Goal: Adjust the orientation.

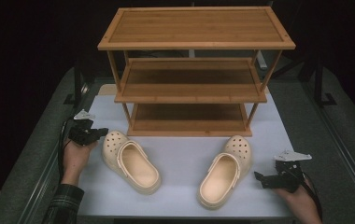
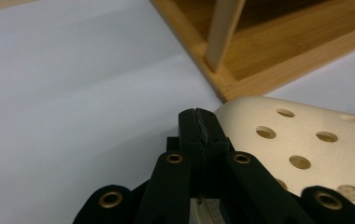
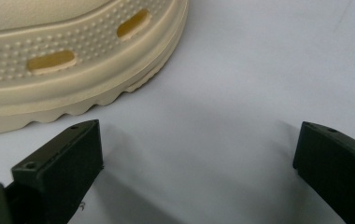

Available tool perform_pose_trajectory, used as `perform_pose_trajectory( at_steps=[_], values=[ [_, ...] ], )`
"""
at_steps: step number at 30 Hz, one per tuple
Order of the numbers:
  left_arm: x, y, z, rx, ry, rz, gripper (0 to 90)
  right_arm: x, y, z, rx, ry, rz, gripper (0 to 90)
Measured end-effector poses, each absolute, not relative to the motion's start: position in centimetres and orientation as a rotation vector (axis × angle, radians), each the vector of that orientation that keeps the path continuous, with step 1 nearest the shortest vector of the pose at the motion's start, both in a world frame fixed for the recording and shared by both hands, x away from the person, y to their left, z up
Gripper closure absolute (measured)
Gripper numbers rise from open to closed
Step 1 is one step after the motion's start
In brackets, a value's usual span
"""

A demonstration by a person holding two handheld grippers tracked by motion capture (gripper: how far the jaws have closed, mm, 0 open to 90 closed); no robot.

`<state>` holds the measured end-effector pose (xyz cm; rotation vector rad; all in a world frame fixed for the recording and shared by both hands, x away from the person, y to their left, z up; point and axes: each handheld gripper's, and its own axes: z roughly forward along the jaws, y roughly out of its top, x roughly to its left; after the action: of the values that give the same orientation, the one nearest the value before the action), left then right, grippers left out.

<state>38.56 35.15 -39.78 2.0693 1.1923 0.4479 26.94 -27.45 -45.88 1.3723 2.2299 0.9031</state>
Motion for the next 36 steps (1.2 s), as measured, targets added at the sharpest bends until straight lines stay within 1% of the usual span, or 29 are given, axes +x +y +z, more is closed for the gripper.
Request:
perform_pose_trajectory(
  at_steps=[7, 14, 19, 23, 27, 33, 34, 36],
  values=[
    [38.1, 33.4, -39.8, 2.092, 1.147, 0.423, 90.0, 26.9, -27.5, -45.9, 1.372, 2.230, 0.904, 1.0],
    [37.3, 30.6, -39.8, 2.124, 1.068, 0.369, 90.0, 26.9, -27.5, -45.9, 1.372, 2.230, 0.904, 1.0],
    [37.2, 29.5, -39.8, 2.151, 1.024, 0.374, 90.0, 26.9, -27.5, -45.9, 1.372, 2.230, 0.904, 1.0],
    [37.1, 30.0, -39.7, 2.143, 1.024, 0.348, 90.0, 26.9, -27.5, -45.9, 1.372, 2.230, 0.905, 1.0],
    [36.1, 31.2, -39.1, 2.134, 1.034, 0.363, 90.0, 26.9, -27.5, -45.9, 1.372, 2.230, 0.905, 1.0],
    [33.2, 33.2, -38.1, 2.109, 1.028, 0.381, 90.0, 26.9, -27.5, -45.9, 1.372, 2.230, 0.905, 1.0],
    [32.0, 33.7, -38.0, 2.103, 1.027, 0.388, 90.0, 26.9, -27.5, -45.9, 1.372, 2.230, 0.905, 1.0],
    [31.4, 33.9, -38.0, 2.108, 1.022, 0.387, 90.0, 26.9, -27.5, -45.9, 1.372, 2.230, 0.905, 1.0]
  ],
)
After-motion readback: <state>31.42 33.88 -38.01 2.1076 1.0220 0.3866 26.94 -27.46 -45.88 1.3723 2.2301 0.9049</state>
